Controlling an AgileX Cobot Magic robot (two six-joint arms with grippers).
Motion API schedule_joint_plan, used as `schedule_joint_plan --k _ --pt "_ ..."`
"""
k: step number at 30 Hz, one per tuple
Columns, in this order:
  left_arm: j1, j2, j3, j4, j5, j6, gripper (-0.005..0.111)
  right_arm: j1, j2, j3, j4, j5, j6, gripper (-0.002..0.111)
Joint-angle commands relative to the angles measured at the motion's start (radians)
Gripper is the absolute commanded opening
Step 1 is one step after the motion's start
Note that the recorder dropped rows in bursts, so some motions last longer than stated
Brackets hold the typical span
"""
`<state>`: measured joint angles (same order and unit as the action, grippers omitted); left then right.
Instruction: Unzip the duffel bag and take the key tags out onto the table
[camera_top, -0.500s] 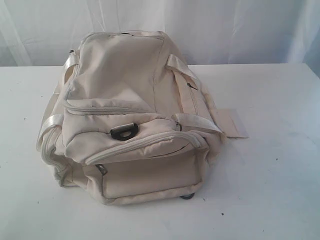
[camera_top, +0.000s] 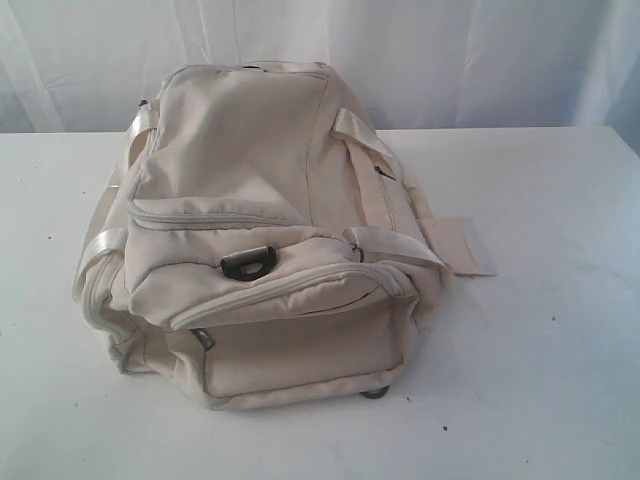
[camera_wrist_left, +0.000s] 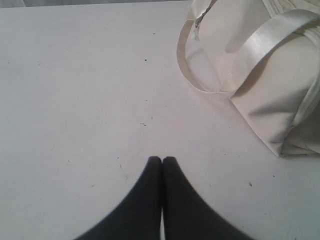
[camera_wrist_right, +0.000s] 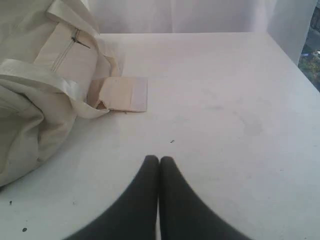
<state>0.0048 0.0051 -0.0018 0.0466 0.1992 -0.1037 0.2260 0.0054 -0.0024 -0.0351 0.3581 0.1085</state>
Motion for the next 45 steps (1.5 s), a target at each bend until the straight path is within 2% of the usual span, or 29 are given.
schedule_joint_plan --k 1,5,12,20,22,25,30,33,35,36,38,41,43,45 --pt "-0.006 -0.005 0.002 -0.008 0.003 -0.001 0.0 -0.007 -0.005 0.002 -0.002 -0.048 -0.001 0.0" --pt "-0.006 -0.005 0.002 -0.008 0.003 -0.001 0.0 -0.007 -0.005 0.002 -0.002 -0.159 -0.001 0.0" --pt "-0.006 -0.005 0.002 -0.008 -0.026 -0.001 0.0 -0.007 -0.005 0.002 -0.002 -0.477 -0.001 0.0" --pt "-0.006 -0.005 0.002 -0.008 -0.112 -0.016 0.0 -0.007 -0.005 0.002 -0.002 -0.596 0.028 0.0" --pt "-0.006 -0.005 0.002 -0.008 -0.188 -0.016 0.0 -0.007 -0.005 0.002 -0.002 -0.651 0.029 0.0" --pt "-0.006 -0.005 0.002 -0.008 -0.422 -0.016 0.0 -0.007 -0.005 0.002 -0.002 -0.721 0.061 0.0" --pt "-0.006 -0.005 0.002 -0.008 -0.723 -0.019 0.0 -0.007 -0.005 0.002 0.001 -0.691 0.297 0.0" --pt "-0.006 -0.005 0.002 -0.008 -0.91 -0.025 0.0 -0.007 -0.005 -0.002 0.005 -0.51 0.495 0.0" --pt "-0.006 -0.005 0.002 -0.016 -1.031 -0.027 0.0 -0.007 -0.002 -0.045 0.005 -0.342 0.533 0.0" --pt "-0.006 -0.005 0.002 -0.029 -1.043 -0.012 0.0 -0.007 0.015 -0.064 0.005 -0.291 0.531 0.0" --pt "-0.006 -0.005 -0.031 -0.057 -0.966 0.005 0.0 -0.005 0.073 -0.111 0.005 -0.216 0.515 0.0" --pt "-0.006 -0.005 -0.132 -0.029 -0.655 0.005 0.0 0.025 0.194 -0.198 0.027 -0.173 0.421 0.0" --pt "-0.006 0.017 -0.204 -0.022 -0.452 0.003 0.0 0.063 0.308 -0.263 0.104 -0.148 0.297 0.0" --pt "-0.006 0.073 -0.258 -0.022 -0.346 0.003 0.0 0.115 0.439 -0.349 0.2 -0.096 0.113 0.0"
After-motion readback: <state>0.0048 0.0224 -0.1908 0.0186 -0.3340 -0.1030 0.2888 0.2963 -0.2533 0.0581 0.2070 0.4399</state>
